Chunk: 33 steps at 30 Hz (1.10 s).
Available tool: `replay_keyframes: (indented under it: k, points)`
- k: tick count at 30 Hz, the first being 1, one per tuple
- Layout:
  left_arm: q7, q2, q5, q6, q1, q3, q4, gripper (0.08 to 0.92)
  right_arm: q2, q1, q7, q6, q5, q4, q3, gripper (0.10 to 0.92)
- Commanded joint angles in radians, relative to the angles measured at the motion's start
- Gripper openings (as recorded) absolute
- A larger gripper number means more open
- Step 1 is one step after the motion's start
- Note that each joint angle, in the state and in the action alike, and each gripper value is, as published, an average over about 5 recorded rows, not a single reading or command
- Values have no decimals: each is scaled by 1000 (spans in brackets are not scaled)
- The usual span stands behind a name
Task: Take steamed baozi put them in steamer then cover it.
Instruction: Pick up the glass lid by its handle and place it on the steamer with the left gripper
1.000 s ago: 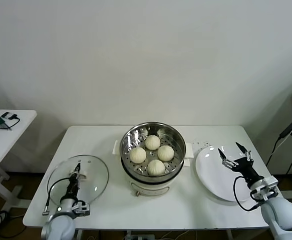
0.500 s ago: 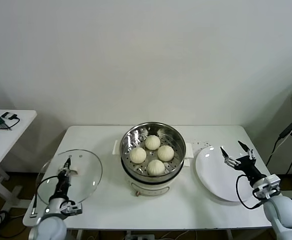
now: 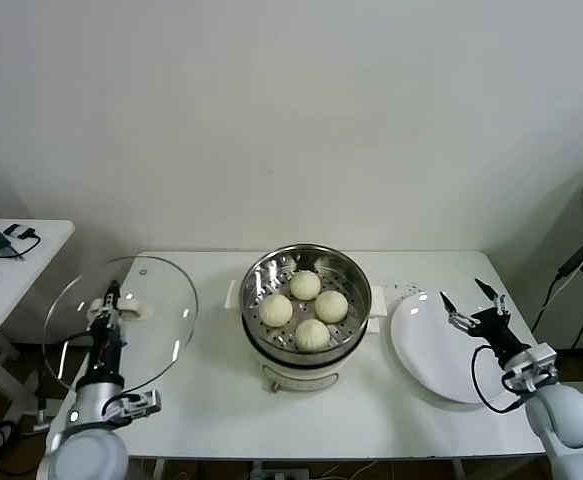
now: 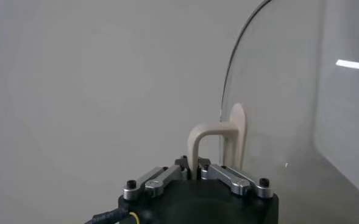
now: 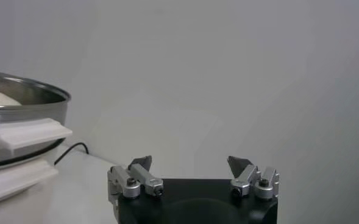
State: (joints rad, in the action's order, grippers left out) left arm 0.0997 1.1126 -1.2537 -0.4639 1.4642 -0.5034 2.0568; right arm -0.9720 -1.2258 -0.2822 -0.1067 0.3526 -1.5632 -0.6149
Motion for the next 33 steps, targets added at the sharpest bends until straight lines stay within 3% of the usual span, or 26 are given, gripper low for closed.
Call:
replay_keyframes:
  k: [1, 6, 10, 23, 33]
  points:
    - [-109, -207, 49, -301, -282, 440, 137, 154, -11, 66, 5, -3, -28, 49, 39, 823]
    - [-236, -158, 14, -322, -565, 599, 55, 154, -28, 89, 8, -1, -50, 57, 59, 823]
    - [-284, -66, -23, -322, -658, 682, -14, 154, -37, 94, 9, 0, -58, 67, 60, 823]
    - [-431, 335, -271, -322, -618, 726, -212, 154, -48, 78, 5, -8, -73, 81, 27, 823]
    - [-410, 483, -319, -322, -585, 719, -323, 154, -46, 50, -8, -22, -73, 88, -11, 823]
